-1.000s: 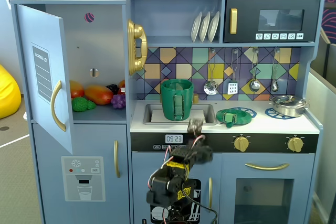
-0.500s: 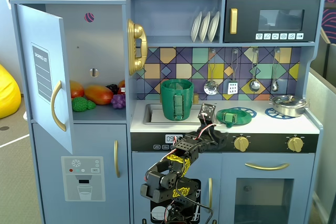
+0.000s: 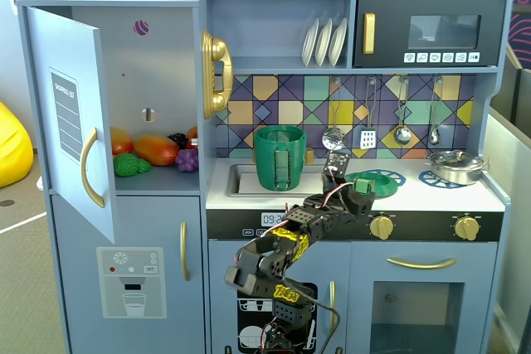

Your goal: Pick up the lid from the counter and put it on the green recipient

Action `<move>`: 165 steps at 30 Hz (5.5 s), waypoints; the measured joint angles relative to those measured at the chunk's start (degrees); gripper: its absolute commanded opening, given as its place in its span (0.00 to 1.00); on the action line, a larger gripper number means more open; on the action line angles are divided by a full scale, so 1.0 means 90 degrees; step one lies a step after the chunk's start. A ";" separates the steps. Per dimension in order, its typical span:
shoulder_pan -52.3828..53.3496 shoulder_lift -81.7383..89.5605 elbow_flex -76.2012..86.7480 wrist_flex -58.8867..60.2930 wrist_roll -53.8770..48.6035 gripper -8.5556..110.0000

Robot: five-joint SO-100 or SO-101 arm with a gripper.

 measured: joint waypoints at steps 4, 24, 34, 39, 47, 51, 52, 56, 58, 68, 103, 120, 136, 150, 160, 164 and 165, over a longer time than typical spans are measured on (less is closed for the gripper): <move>0.0000 -0.0576 -0.0400 -0.0088 -0.0049 0.46; -0.0361 -0.3242 -0.2588 -0.0137 -0.0029 0.38; -0.0469 -0.3799 -0.2949 -0.0166 -0.0020 0.19; -0.0596 -0.3799 -0.2949 -0.0176 -0.0293 0.07; -0.0654 -0.3809 -0.2998 -0.0361 -0.0303 0.07; -0.0693 -0.3721 -0.3330 -0.0273 -0.0303 0.07; -0.0713 -0.3633 -0.3447 -0.0146 -0.0303 0.07; -0.0918 -0.3164 -0.3936 0.0635 -0.0205 0.07; -0.1045 -0.2939 -0.4268 0.1094 -0.0098 0.07; -0.1641 -0.2539 -0.5635 0.2402 0.0059 0.07; -0.3721 -0.2842 -0.6074 0.2959 -0.0264 0.07; -0.3750 -0.3340 -0.6299 0.2949 -0.0459 0.07; -0.3789 -0.3457 -0.6416 0.2813 -0.0400 0.33; -0.3525 -0.2324 -0.6416 0.3135 -0.0205 0.36; -0.3320 0.1162 -0.4600 0.5469 -0.0068 0.31; -0.3281 0.2520 -0.3076 0.6377 -0.0117 0.18; -0.3262 0.2773 -0.2725 0.6572 -0.0127 0.14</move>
